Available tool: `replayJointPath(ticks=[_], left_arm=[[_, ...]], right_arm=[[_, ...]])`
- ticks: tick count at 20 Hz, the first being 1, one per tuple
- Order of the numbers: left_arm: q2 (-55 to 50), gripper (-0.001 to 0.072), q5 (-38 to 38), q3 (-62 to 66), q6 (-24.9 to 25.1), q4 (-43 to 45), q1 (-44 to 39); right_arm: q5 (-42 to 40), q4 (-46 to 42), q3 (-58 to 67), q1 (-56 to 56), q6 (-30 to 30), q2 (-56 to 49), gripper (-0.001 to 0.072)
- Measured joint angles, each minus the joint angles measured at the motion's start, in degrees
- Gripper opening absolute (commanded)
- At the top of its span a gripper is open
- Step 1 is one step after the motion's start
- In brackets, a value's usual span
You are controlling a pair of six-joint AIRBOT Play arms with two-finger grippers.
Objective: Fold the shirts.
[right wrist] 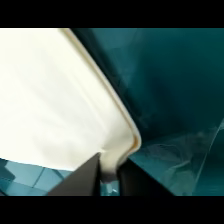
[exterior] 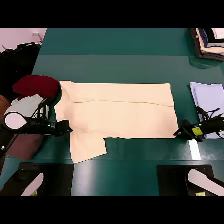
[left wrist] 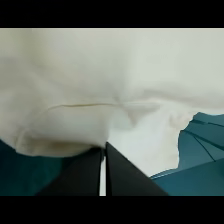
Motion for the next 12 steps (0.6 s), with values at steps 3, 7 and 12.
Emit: replayJointPath(ticks=[3,7,12], left_arm=[[2.38,0.0023,-1.79,0.55,-0.55,1.90,0.00],[9.55,0.0023,-8.83,1.44,-3.80,6.29,0.00],[18.97,0.0023,-21.40,1.90,-8.24,2.21,0.00]], right_arm=[[-0.52,-2.16,2.16,2.80,-0.33,1.49,0.0019],[4.37,-6.73,5.38,3.87,-0.44,7.87,0.0019],[13.25,-12.76,6.91,3.87,-0.44,19.19,0.0018]])
